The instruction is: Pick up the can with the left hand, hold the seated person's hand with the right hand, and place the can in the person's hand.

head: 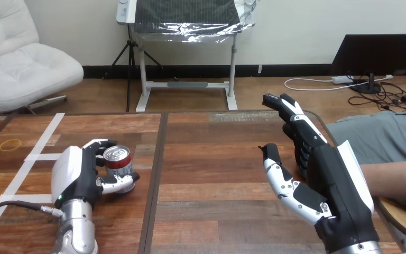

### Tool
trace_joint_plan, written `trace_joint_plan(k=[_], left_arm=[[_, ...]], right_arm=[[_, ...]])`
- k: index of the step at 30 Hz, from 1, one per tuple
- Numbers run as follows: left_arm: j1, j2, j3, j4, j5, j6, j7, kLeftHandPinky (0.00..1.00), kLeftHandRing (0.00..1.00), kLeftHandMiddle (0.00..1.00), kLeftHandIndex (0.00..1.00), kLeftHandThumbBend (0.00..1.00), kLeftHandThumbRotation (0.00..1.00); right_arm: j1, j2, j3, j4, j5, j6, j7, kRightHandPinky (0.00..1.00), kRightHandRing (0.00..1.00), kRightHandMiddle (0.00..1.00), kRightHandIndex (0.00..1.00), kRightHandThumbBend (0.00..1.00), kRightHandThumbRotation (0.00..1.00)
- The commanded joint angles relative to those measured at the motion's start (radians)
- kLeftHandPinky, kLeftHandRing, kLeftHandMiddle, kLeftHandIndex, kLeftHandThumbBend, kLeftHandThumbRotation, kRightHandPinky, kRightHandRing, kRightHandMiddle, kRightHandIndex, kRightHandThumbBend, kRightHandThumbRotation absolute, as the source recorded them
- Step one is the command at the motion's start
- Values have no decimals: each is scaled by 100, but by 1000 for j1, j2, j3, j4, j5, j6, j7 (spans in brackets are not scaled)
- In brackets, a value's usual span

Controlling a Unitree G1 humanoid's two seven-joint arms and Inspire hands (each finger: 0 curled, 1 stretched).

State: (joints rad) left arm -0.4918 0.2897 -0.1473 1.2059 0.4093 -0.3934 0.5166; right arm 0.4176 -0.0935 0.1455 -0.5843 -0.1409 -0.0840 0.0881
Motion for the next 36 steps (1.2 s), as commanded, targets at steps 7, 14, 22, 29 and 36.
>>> trace_joint_plan(k=[7, 14, 22, 29, 36], left_arm=[[-63, -1, -3, -4, 2, -48, 51, 40, 46, 51, 55, 69, 0], [-64, -3, -4, -4, 2, -51, 64, 37, 42, 47, 53, 68, 0], [-68, -1, -15, 3, 16, -44, 79, 37, 42, 47, 52, 68, 0], [-62, -6, -3, 8, -3, -53, 52, 38, 43, 48, 52, 67, 0], [-59, -5, -6, 6, -1, -54, 56, 38, 43, 48, 52, 66, 0]], right_arm=[[-43, -5, -10, -38, 5, 0, 4, 100, 100, 100, 87, 12, 0], [-44, -5, -9, -42, 5, 7, 4, 100, 100, 100, 87, 12, 0], [-48, -6, -10, -39, -1, 8, 4, 100, 100, 100, 87, 12, 0], [-47, -5, -12, -42, 7, 18, 8, 100, 100, 100, 87, 12, 0], [-49, -6, -12, -41, 6, 14, 9, 100, 100, 100, 87, 12, 0]])
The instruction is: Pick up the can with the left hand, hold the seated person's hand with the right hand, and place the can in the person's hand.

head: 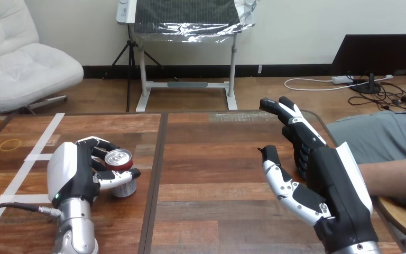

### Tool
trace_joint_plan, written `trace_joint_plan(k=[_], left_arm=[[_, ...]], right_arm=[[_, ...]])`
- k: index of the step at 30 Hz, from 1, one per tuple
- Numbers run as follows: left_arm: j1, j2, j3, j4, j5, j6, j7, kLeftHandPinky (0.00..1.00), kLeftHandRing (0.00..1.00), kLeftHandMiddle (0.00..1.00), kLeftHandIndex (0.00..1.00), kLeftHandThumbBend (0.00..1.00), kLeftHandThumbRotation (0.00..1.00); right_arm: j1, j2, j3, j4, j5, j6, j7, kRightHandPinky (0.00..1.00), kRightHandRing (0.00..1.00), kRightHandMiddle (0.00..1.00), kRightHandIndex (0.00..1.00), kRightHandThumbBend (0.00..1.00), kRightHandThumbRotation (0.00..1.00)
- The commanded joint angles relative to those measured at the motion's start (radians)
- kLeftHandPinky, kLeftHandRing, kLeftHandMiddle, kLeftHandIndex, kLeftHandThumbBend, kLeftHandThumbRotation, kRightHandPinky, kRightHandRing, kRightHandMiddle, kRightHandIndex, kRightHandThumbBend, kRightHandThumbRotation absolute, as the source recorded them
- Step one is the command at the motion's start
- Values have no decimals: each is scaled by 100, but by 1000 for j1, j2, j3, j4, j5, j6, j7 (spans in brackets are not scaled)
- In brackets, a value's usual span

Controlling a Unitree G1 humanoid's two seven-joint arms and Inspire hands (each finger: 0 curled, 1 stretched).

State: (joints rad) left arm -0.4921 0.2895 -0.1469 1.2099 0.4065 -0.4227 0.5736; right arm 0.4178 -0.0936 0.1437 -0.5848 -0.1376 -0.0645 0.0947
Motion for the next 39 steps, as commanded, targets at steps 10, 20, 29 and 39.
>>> trace_joint_plan(k=[10, 20, 29, 39], left_arm=[[-53, -5, -3, -2, -2, -45, 11, 38, 44, 48, 52, 66, 0], [-46, -15, 24, -14, -40, -81, -14, 38, 42, 47, 52, 67, 0], [-35, -21, 25, -48, -62, -148, -28, 38, 42, 47, 52, 68, 0], [-22, -40, 32, -136, -88, -190, -62, 40, 42, 47, 52, 68, 0]], right_arm=[[-50, -7, -13, -36, 0, -11, 2, 100, 100, 100, 87, 12, 0], [-47, -1, -11, -43, 5, 1, 0, 100, 100, 100, 87, 12, 0], [-50, -3, -14, -36, 4, -1, 0, 100, 100, 100, 87, 12, 0], [-55, 0, -14, -27, 5, -9, -3, 100, 100, 100, 88, 12, 0]])
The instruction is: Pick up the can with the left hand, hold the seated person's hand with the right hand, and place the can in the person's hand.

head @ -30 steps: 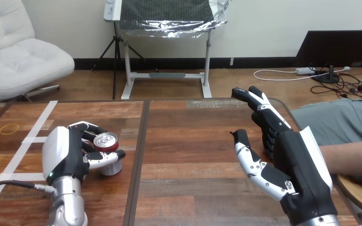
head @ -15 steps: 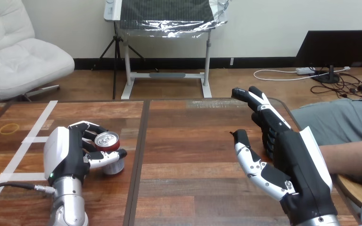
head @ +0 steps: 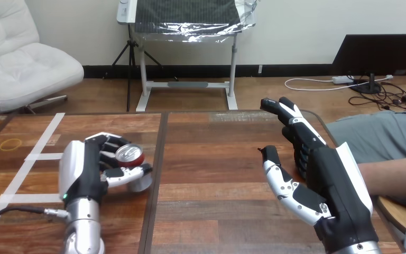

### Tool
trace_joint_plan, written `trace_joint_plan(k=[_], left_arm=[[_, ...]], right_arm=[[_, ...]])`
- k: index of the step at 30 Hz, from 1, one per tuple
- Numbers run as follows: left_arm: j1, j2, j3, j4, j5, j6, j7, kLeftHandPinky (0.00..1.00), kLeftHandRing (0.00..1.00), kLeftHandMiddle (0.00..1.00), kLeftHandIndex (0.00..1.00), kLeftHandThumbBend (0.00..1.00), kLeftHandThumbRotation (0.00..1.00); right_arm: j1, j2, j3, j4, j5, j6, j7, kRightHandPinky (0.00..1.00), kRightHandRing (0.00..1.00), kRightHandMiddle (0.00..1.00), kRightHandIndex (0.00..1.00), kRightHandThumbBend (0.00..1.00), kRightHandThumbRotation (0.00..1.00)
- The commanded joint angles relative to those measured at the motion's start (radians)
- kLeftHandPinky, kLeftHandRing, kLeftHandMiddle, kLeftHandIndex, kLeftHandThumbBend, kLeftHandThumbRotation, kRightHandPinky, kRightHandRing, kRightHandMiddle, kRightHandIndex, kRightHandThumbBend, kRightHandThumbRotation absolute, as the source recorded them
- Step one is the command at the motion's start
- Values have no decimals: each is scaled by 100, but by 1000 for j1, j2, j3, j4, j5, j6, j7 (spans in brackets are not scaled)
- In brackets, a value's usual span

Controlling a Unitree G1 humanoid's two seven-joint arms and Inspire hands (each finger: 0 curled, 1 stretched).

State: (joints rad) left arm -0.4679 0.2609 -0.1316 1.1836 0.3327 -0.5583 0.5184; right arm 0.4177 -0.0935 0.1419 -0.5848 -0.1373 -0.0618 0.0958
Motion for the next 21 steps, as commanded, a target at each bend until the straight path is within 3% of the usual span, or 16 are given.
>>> trace_joint_plan(k=[1, 14, 21], left_arm=[[-45, -13, 16, -118, -15, -57, -7, 41, 42, 47, 52, 68, 0], [-20, -22, 14, -277, -12, -50, -54, 43, 43, 47, 53, 68, 0], [0, -26, 14, -378, -19, -46, -109, 42, 43, 47, 54, 65, 0]], right_arm=[[-56, 0, -12, -26, 4, -12, -5, 100, 100, 100, 88, 12, 0], [-61, 6, -10, -21, 5, -10, -8, 100, 100, 100, 89, 12, 0], [-63, 8, -12, -19, 9, -11, -9, 100, 100, 100, 91, 12, 0]])
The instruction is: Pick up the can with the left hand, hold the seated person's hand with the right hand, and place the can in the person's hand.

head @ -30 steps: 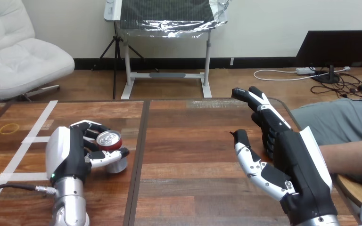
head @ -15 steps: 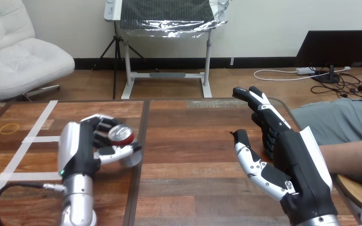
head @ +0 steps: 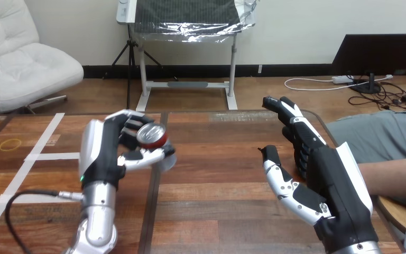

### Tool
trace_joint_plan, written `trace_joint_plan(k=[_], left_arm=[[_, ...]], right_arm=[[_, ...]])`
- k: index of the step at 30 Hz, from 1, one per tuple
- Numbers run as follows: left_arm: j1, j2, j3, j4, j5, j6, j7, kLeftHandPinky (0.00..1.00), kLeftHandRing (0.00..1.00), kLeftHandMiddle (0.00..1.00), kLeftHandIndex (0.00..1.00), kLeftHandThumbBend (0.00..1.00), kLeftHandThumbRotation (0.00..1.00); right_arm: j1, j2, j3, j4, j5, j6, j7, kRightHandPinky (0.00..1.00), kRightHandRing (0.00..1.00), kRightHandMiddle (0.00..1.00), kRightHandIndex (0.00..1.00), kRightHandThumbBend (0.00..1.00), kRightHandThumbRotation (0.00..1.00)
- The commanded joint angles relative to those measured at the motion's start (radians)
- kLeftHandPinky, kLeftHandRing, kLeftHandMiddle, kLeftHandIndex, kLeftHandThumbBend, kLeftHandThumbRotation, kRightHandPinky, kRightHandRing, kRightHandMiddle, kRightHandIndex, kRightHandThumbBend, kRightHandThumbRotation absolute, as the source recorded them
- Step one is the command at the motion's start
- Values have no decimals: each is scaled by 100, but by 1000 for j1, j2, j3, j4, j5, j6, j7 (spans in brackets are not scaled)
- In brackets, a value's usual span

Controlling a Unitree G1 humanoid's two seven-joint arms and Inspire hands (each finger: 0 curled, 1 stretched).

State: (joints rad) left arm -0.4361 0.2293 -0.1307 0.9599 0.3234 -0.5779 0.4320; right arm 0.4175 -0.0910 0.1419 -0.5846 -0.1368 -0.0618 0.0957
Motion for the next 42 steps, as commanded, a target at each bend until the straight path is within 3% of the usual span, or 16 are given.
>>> trace_joint_plan(k=[1, 9, 18, 26, 33, 41, 42], left_arm=[[-28, 5, 14, -168, -10, -23, -29, 41, 42, 47, 54, 65, 0], [-3, -8, 24, -267, -48, -29, -106, 41, 42, 48, 54, 63, 0], [20, -22, 25, -375, -63, -6, -158, 41, 43, 48, 54, 62, 0], [30, -33, 27, -434, -68, 8, -193, 41, 43, 47, 53, 63, 0], [36, -51, 31, -470, -81, 15, -221, 40, 43, 47, 53, 63, 0], [45, -65, 29, -505, -73, 37, -230, 39, 43, 47, 52, 64, 0], [46, -68, 27, -509, -72, 37, -232, 39, 43, 47, 52, 64, 0]], right_arm=[[-63, 5, -13, -19, 9, -11, -8, 100, 100, 100, 91, 12, 0], [-70, -5, -26, -19, 3, -7, -5, 100, 100, 100, 93, 13, 0], [-81, -16, -53, -27, -15, 21, -13, 100, 100, 100, 95, 17, 0], [-112, -43, -99, -4, -57, 32, -18, 100, 100, 100, 95, 30, 0], [-155, -120, -166, 26, -105, 77, 5, 100, 99, 99, 94, 42, 0], [-190, -202, -226, 59, -142, 117, 32, 90, 93, 96, 92, 57, 0], [-198, -224, -237, 69, -174, 127, 28, 89, 93, 95, 92, 58, 0]])
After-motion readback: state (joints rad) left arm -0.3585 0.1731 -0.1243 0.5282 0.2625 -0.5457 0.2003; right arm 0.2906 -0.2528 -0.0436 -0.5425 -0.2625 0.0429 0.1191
